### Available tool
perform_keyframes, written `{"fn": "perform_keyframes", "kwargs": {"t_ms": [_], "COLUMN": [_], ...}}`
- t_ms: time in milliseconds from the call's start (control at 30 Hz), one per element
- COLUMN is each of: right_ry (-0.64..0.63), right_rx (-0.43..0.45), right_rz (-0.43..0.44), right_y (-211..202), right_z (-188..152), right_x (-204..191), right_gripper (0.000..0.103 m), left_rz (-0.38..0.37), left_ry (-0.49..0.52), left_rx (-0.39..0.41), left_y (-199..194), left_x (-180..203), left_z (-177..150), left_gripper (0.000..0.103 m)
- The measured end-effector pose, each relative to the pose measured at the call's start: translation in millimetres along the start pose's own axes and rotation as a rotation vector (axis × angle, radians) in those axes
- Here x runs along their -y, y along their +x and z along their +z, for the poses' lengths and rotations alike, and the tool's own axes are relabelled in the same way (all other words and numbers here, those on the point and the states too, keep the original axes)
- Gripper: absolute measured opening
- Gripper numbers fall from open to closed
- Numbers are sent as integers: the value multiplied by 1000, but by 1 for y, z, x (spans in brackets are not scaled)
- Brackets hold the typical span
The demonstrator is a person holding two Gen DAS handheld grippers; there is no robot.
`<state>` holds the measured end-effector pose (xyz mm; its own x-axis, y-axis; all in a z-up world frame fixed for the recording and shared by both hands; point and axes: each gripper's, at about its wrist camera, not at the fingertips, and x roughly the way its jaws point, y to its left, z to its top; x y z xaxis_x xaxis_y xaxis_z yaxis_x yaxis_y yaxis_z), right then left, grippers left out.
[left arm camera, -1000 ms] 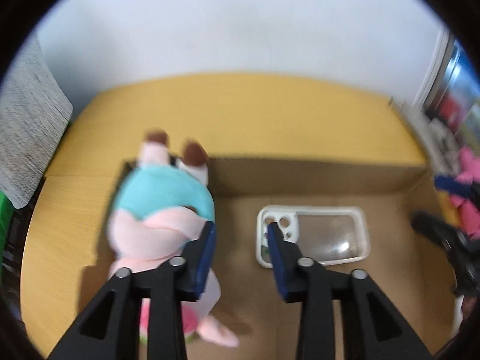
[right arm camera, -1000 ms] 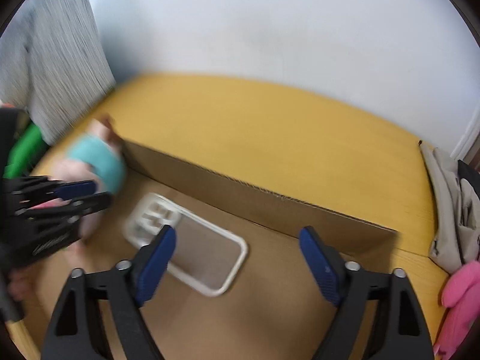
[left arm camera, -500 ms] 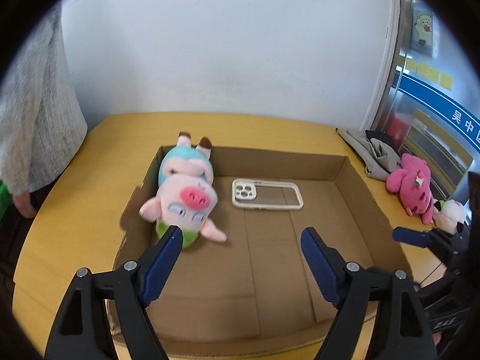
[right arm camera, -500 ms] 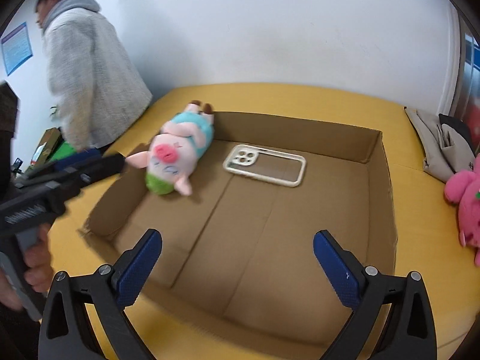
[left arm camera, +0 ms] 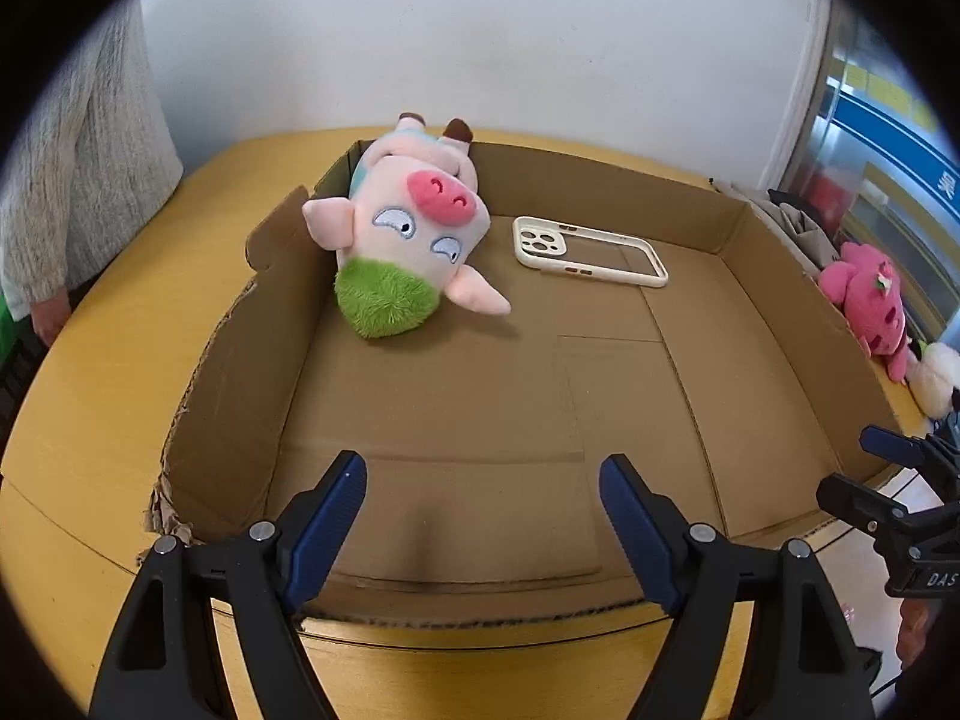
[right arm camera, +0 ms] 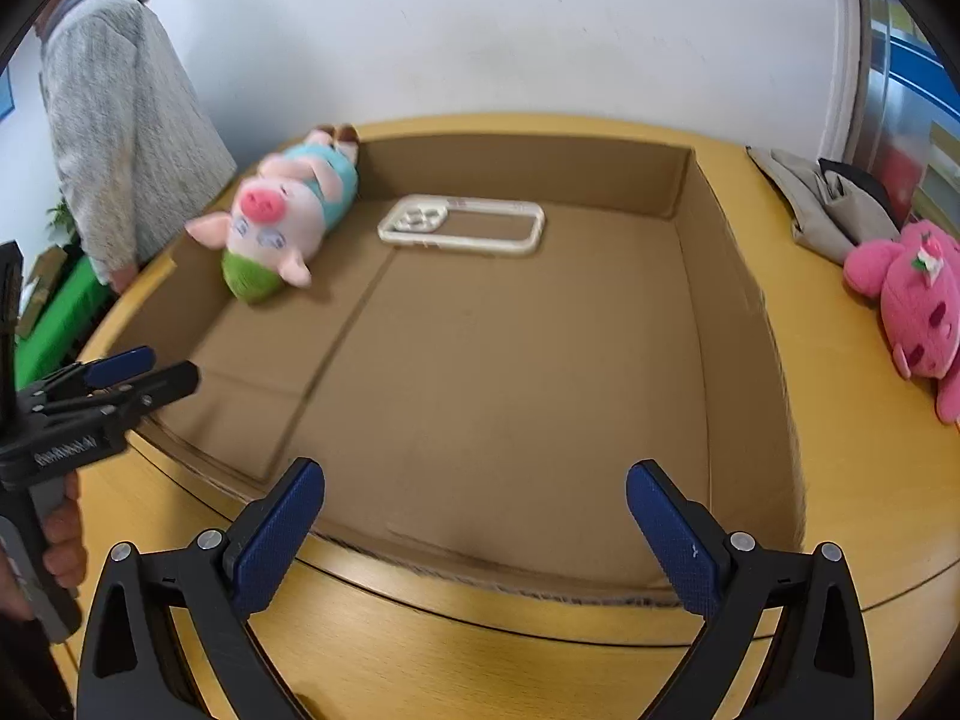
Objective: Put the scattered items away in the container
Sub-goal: 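Withdraw both tools from the box toward the remaining items, then move both tools to the black sunglasses and close both grippers on them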
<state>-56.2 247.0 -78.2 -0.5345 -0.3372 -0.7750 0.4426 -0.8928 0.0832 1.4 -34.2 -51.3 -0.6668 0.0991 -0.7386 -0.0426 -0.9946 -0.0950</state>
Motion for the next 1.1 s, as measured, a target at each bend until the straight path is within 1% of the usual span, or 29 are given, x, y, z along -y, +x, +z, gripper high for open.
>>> {"fn": "perform_keyframes", "kwargs": {"t_ms": [67,333,633,700,767,833,900,1000,1100], "right_ry": [38,24,24,29,36,37,32,17,5], "right_rx": [22,42,31,28,22,13,14,41,80], "right_rz": [18,3,6,6,6,11,17,-3,-16], "right_y": [0,-6,-17,-20,-22,-24,-27,-36,-49], "right_z": [-6,-16,-30,-33,-35,-37,-36,-32,-31], "right_x": [6,2,-1,-1,-1,-2,-1,-4,-12], "right_gripper": [102,102,102,102,102,103,103,103,103], "left_rz": [8,14,6,17,41,31,23,31,20], "left_ry": [9,30,44,46,28,11,21,60,63], "left_rx": [-6,-27,-40,-29,1,32,56,83,101], "left_y": [-1,-4,-16,-20,-27,-37,-45,-55,-64], "left_x": [1,0,0,0,0,0,6,18,25], "left_z": [-2,-14,-21,-22,-22,-20,-17,-12,-10], "left_gripper": [80,80,80,80,80,80,80,80,80]}}
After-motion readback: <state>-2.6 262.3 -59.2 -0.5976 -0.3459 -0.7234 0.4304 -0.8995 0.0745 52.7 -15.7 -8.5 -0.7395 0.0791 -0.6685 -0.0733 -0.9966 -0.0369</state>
